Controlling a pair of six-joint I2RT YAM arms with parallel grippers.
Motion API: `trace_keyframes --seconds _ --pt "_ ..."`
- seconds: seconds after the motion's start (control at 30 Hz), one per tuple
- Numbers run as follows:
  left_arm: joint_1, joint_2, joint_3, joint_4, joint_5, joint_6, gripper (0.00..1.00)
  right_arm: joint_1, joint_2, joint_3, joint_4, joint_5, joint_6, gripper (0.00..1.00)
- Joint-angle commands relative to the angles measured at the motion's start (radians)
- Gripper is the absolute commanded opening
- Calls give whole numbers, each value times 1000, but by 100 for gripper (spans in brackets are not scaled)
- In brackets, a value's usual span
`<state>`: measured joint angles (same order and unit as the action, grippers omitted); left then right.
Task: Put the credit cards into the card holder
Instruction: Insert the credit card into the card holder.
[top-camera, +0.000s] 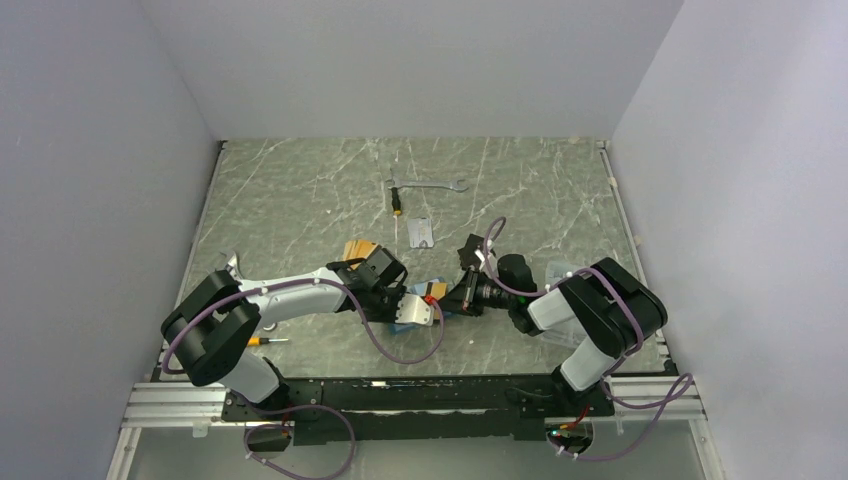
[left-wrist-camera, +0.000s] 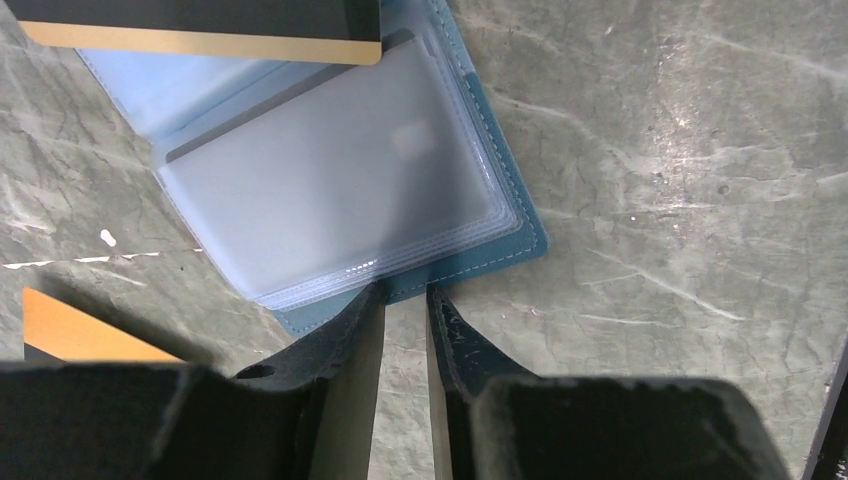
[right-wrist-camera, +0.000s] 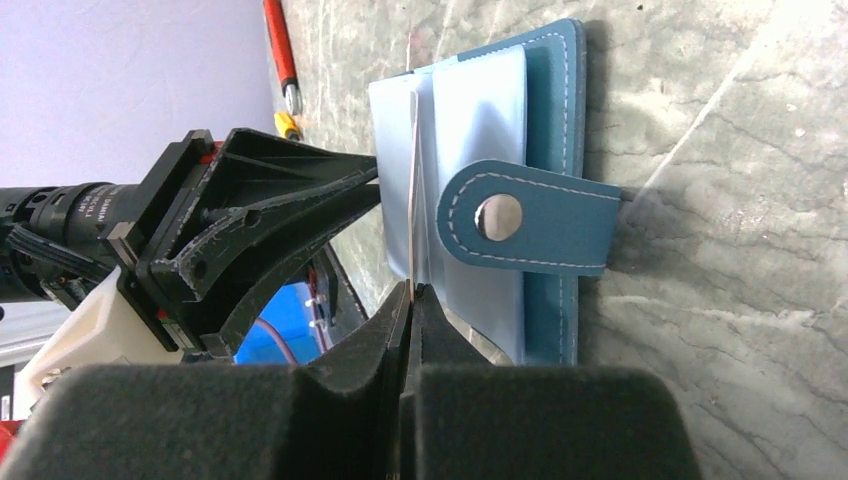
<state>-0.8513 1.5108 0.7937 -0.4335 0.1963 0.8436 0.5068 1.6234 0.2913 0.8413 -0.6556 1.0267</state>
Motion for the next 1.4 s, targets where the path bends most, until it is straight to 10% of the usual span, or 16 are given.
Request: trace_keyframes --seconds 0.0,1.37 --pt "3 0 -3 6 -18 1 27 5 4 8 5 17 -42 0" --pt "5 -9 -17 2 -56 38 21 30 153 131 -195 -94 -214 0"
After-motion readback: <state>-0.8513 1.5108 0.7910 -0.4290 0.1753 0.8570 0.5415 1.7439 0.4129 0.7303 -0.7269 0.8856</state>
